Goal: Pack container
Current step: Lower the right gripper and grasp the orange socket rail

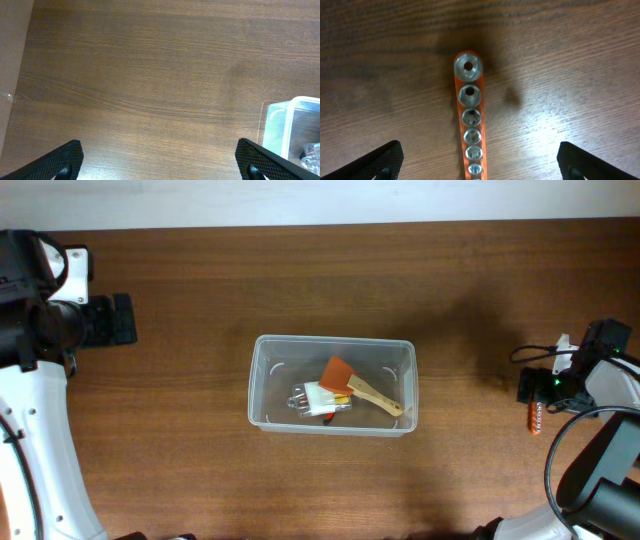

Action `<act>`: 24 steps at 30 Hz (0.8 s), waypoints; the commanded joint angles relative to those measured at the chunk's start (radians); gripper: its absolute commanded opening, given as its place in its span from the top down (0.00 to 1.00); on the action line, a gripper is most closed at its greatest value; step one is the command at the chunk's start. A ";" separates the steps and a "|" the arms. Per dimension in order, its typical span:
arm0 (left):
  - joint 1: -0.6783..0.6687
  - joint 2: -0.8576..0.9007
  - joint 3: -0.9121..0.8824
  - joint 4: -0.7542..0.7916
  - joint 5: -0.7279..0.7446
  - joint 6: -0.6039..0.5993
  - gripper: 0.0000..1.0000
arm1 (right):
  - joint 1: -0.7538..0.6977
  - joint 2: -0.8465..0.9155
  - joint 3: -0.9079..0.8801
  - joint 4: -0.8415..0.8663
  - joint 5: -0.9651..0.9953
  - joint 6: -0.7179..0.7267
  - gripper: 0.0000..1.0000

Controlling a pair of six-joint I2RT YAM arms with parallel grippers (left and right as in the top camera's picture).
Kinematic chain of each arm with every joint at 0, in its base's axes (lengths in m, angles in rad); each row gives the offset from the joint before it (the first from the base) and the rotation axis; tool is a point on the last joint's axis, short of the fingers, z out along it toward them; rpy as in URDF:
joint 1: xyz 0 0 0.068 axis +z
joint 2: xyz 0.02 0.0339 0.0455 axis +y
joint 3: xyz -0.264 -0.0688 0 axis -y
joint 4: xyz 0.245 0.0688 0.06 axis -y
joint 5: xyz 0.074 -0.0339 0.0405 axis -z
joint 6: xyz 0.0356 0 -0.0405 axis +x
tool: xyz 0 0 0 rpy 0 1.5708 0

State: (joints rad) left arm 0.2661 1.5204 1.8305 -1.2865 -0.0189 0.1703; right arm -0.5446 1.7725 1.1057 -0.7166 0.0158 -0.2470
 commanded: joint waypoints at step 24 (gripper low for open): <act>0.005 0.002 0.003 -0.001 -0.007 -0.012 0.01 | -0.001 0.126 -0.014 0.029 -0.219 -0.007 0.01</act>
State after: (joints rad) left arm 0.2661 1.5204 1.8309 -1.2865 -0.0189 0.1703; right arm -0.5453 1.8626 1.1076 -0.6861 -0.0853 -0.2478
